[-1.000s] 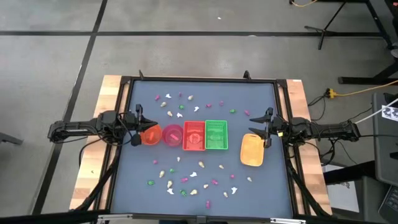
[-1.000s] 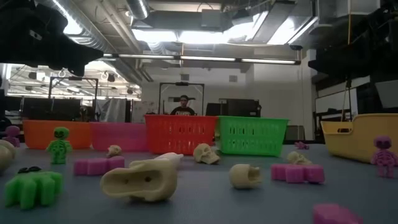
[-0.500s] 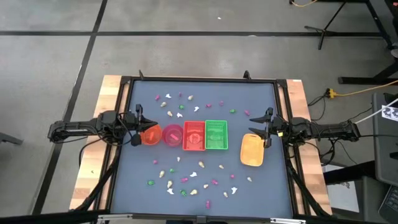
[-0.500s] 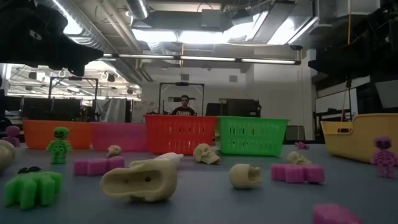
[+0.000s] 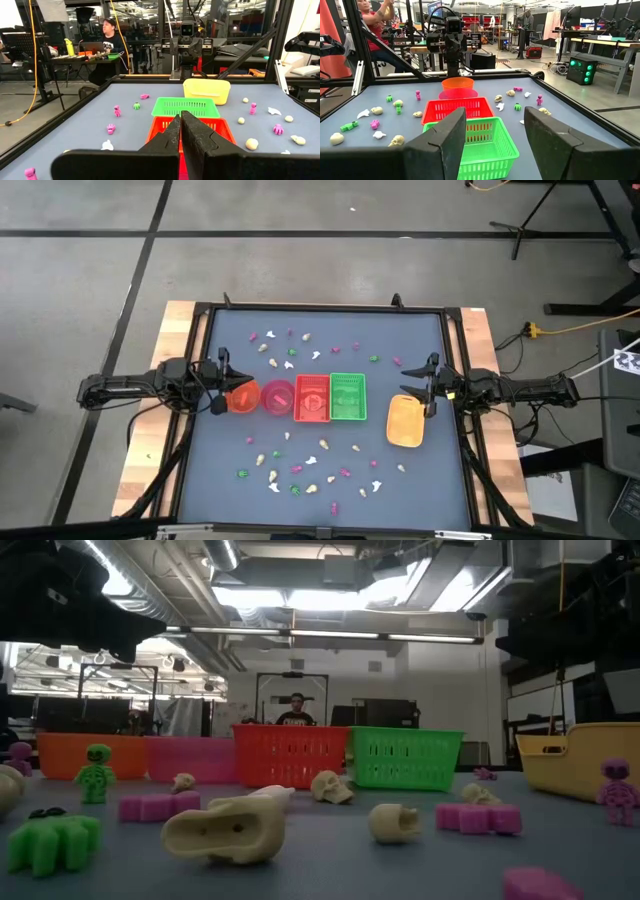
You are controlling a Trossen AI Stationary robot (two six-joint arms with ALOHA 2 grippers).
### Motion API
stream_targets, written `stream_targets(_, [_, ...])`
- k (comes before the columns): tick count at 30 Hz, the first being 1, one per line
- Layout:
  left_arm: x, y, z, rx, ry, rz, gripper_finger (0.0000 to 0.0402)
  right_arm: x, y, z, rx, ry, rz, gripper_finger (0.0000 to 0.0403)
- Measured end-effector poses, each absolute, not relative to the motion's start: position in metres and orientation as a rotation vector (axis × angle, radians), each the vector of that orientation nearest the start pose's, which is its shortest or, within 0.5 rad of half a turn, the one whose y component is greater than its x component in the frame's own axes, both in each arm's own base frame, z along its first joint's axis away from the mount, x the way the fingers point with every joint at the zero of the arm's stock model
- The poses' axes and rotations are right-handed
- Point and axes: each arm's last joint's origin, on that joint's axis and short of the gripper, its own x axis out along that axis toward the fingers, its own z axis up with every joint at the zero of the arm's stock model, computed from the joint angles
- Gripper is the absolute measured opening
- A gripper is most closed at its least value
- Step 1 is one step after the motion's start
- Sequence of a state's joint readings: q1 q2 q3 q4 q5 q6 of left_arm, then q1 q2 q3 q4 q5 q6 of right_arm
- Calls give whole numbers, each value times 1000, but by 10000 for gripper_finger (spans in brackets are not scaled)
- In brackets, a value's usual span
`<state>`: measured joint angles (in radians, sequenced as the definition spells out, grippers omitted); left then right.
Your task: Sort Halloween decoration
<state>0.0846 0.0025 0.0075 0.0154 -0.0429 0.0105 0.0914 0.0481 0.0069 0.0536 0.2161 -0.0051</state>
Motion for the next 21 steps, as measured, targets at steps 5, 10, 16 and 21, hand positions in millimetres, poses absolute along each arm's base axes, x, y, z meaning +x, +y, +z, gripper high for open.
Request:
stream_targets(5, [97,9,167,11,-20,128,0,100,3,167,-3,-12,-125,199])
stream_targets(10, [97,9,167,11,-20,128,0,100,3,167,-3,-14,-124,199])
stream_targets(16, [97,9,167,11,-20,128,0,100,3,168,49,-22,-138,199])
stream_targets(21, [97,9,167,11,-20,128,0,99,0,171,94,-66,-228,199])
